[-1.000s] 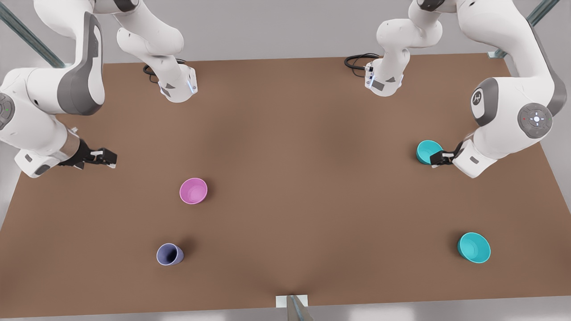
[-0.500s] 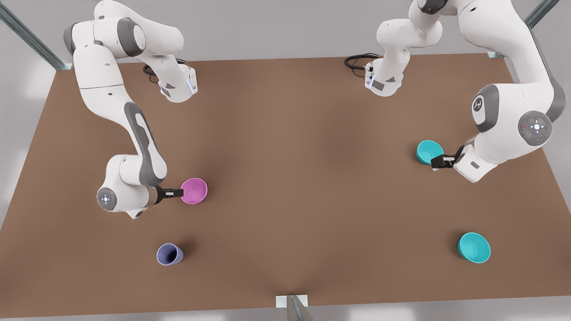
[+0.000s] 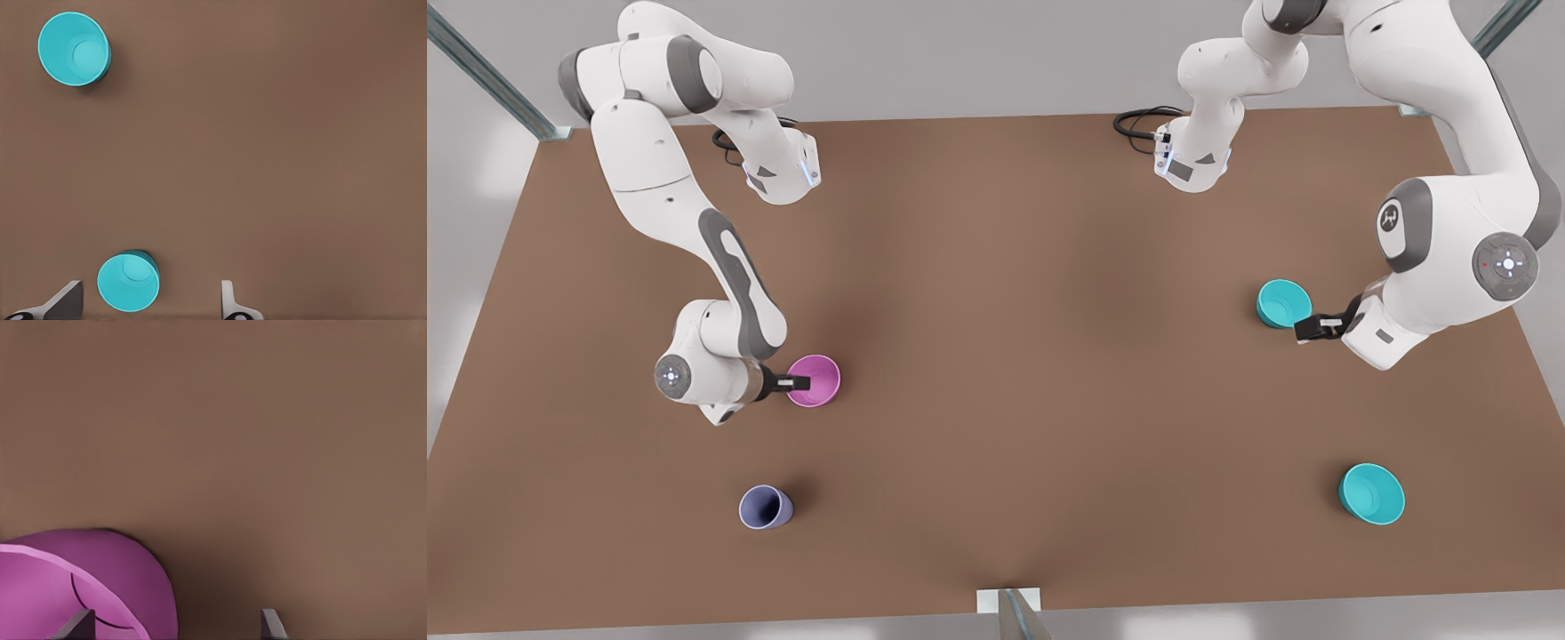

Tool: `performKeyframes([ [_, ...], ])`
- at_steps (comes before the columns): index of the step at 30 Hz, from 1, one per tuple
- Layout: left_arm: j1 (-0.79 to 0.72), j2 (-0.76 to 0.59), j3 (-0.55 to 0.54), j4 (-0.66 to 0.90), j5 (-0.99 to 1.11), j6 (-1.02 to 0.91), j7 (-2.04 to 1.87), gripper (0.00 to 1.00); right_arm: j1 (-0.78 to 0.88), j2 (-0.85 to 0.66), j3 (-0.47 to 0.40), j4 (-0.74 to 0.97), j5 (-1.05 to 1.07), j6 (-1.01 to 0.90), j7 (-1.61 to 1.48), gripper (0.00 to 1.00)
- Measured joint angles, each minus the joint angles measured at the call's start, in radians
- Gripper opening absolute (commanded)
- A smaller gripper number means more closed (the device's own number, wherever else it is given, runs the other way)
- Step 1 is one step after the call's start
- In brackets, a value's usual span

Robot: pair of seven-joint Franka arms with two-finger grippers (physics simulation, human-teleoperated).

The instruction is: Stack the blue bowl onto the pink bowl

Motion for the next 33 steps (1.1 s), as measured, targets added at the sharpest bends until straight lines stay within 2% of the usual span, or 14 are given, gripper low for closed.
performKeyframes([
  [2, 0.000, 0.000, 0.000, 0.001, 0.000, 0.001, 0.001, 1.00, 0.004, 0.003, 0.000, 0.000, 0.007, 0.009, -0.010, 0.30],
  [3, 0.003, 0.000, 0.000, 0.001, 0.000, 0.001, 0.001, 1.00, 0.005, 0.004, 0.000, 0.002, 0.016, 0.012, -0.020, 0.21],
  [9, 0.024, 0.010, 0.000, 0.001, -0.026, 0.000, 0.003, 1.00, 0.010, 0.007, 0.000, 0.031, 0.014, 0.011, -0.057, 0.21],
  [14, 0.026, 0.011, 0.000, 0.001, -0.033, 0.001, 0.004, 1.00, 0.045, -0.062, 0.098, 0.109, 0.044, -0.028, -0.048, 0.21],
  [16, 0.026, 0.011, 0.000, 0.002, -0.034, 0.001, 0.005, 1.00, 0.153, -0.004, 0.114, 0.250, 0.069, -0.040, -0.012, 0.21],
  [19, 0.026, 0.011, 0.000, 0.003, -0.034, 0.001, 0.006, 1.00, 0.288, 0.168, 0.119, 0.542, 0.102, -0.049, 0.103, 0.21],
  [23, 0.027, 0.011, 0.000, 0.003, -0.035, 0.001, 0.006, 1.00, 0.394, 0.390, 0.138, 0.842, 0.125, -0.053, 0.320, 0.21],
  [25, 0.028, 0.012, 0.000, 0.003, -0.035, 0.001, 0.006, 1.00, 0.442, 0.464, 0.131, 0.913, 0.125, -0.050, 0.424, 0.21],
  [29, 0.032, 0.016, 0.000, -0.001, -0.036, -0.004, 0.007, 1.00, 0.504, 0.531, 0.093, 0.950, 0.122, -0.026, 0.601, 0.21],
  [30, 0.033, 0.024, -0.001, -0.003, -0.037, -0.014, 0.007, 1.00, 0.511, 0.538, 0.087, 0.952, 0.121, -0.020, 0.639, 0.23],
  [31, 0.031, 0.037, -0.002, -0.006, -0.041, -0.025, 0.007, 1.00, 0.514, 0.544, 0.083, 0.953, 0.119, -0.013, 0.676, 0.35],
  [33, 0.026, 0.065, -0.003, -0.008, -0.045, -0.041, 0.007, 1.00, 0.522, 0.557, 0.081, 0.954, 0.110, 0.004, 0.745, 0.71],
])
